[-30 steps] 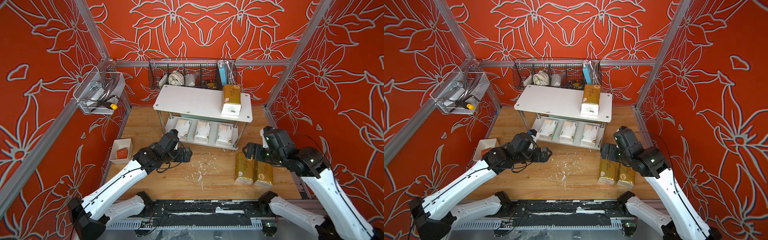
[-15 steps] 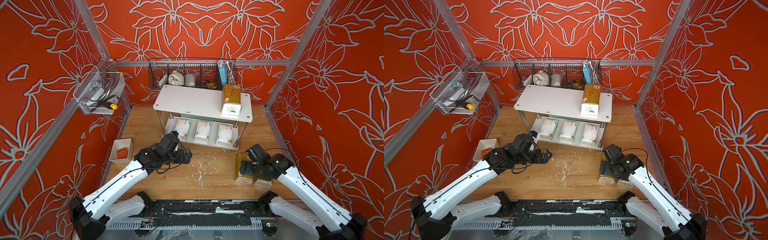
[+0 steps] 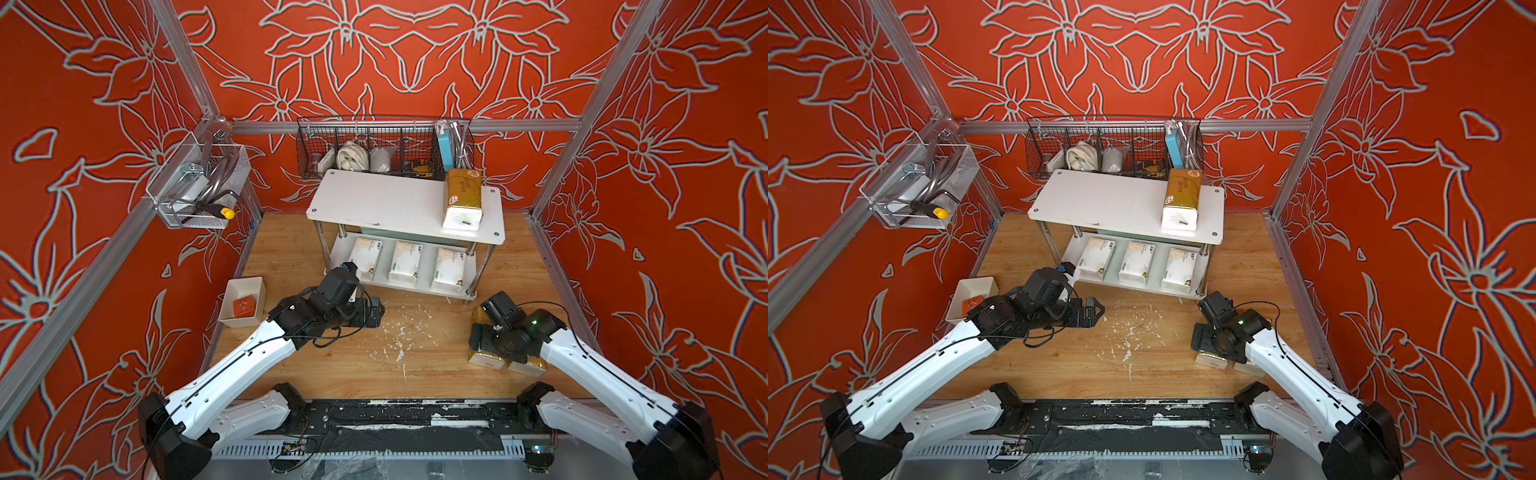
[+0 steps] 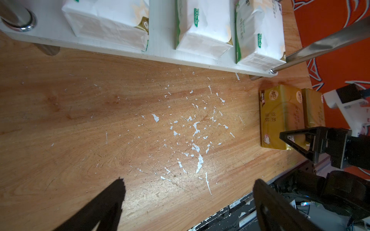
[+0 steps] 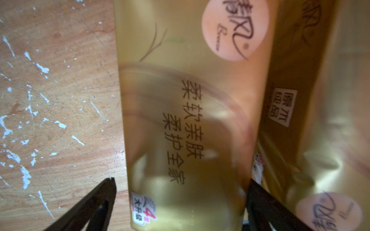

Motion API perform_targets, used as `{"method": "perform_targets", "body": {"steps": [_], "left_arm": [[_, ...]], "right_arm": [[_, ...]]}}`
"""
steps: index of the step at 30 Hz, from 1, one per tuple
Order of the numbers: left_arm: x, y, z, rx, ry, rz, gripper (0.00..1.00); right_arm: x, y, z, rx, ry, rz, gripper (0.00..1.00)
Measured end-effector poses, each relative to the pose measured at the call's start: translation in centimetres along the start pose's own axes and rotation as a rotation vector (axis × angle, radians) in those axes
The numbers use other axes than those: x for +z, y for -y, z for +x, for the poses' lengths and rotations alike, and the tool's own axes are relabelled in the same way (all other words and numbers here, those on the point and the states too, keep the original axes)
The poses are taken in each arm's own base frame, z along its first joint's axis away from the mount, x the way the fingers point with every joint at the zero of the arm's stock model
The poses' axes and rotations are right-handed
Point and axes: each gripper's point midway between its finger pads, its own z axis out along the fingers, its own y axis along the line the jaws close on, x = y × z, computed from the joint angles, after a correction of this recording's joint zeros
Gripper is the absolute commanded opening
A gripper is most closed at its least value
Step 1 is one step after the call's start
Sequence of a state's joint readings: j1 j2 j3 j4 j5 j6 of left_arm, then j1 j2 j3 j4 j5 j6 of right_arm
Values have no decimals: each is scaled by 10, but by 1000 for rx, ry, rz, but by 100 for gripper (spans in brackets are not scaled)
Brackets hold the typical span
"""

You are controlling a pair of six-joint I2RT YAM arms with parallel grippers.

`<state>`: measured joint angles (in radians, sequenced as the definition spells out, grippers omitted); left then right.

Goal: Place the tissue boxes on the shelf by color
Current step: Pick up the box of tissues from the center of the board.

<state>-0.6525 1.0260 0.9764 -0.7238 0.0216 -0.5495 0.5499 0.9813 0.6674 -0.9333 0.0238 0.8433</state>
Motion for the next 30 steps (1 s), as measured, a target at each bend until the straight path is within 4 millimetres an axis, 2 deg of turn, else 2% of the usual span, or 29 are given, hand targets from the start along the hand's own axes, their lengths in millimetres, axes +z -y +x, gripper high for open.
{"method": "perform_targets", "body": {"steps": [12,17,23,30], "left_arm": [[2,-2,3,0,-8,-6,99],[2,-2,3,0,-8,-7,99],[3,-3,3,0,-8,-9,99],[3,-5,2,0,-1,-21,99]], "right_arm": [[11,-5,5,3,-22,-27,78],[10,-9,11,-2,-27,-61,76],[5,-31,32,-82,-65,-111,76],[-1,-74,59,-216,-120,-128,77]]}}
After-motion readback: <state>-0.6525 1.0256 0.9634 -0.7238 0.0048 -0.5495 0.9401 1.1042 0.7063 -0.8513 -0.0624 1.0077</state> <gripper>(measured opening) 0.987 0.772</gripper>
